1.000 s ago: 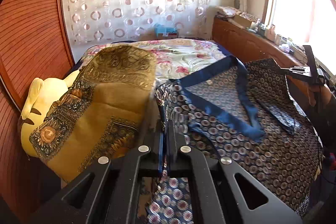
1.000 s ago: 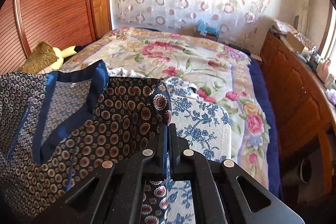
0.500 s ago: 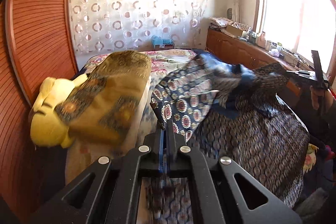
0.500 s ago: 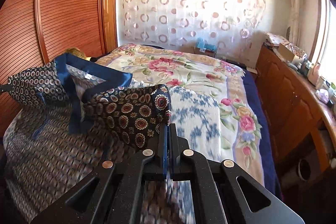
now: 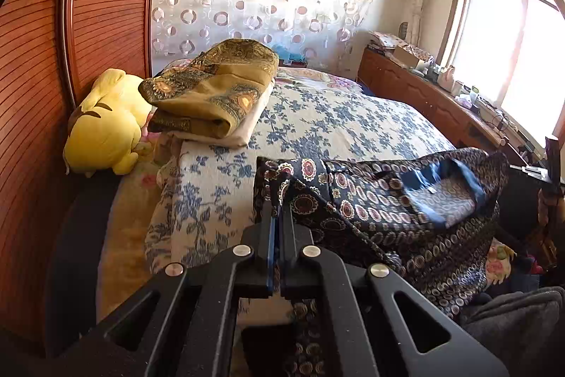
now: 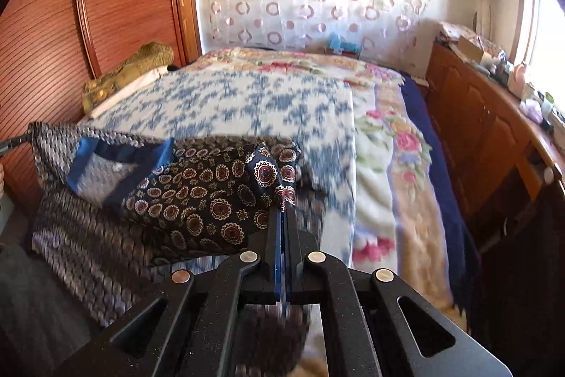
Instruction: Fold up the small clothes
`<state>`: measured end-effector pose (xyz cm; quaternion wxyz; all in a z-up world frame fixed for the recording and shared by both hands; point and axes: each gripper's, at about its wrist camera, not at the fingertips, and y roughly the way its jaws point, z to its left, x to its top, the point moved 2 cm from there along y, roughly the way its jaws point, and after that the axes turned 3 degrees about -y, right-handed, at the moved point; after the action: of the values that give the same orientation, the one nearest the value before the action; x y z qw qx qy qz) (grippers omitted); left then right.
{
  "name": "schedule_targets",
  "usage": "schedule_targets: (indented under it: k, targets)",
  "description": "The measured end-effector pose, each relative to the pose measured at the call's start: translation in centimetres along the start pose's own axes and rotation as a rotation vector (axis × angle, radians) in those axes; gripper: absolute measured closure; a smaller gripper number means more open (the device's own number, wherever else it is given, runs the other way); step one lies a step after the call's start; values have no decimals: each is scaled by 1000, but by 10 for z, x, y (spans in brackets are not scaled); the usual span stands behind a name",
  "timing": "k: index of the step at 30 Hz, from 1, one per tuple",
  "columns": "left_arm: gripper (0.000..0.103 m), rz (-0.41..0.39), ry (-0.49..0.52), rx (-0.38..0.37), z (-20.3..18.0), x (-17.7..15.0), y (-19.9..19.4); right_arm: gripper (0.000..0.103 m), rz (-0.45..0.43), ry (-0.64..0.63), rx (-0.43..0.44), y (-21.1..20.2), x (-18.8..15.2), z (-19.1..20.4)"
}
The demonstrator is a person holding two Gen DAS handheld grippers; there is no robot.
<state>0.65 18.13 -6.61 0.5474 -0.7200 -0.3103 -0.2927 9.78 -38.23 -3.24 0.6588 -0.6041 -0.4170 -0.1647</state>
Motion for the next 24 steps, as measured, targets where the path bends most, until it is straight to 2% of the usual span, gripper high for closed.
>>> schedule_targets:
  k: [4, 8, 13, 15, 17, 18, 20, 22, 24]
  targets:
    - [100, 28, 24, 5, -4, -12, 2, 102, 46, 15, 15, -1, -11, 0]
    - [100, 45, 29, 13, -6, -17, 7, 102, 105, 34, 12, 19, -19, -4]
    - [100, 24, 37, 15, -7, -12, -2, 102, 110, 43, 19, 25, -12, -6]
    - [84, 10, 37, 15, -8, -8, -8, 102, 106, 43, 22, 21, -13, -7]
    - [60, -14, 40, 7, -9, -5, -14, 102, 102, 42, 26, 19, -11, -8]
    - [55, -17, 44, 2, -9, -4, -15, 100, 101, 41, 23, 16, -15, -5]
    - [31, -20, 55, -4, -10, 0, -15, 96, 99, 40, 9, 14, -13, -5]
    - [25, -28, 66, 6, -10, 5, -12, 95, 94, 45, 4, 11, -22, -5]
    - [25, -21, 67, 0, -8, 11, -5, 87, 85, 42, -14, 5, -18, -6]
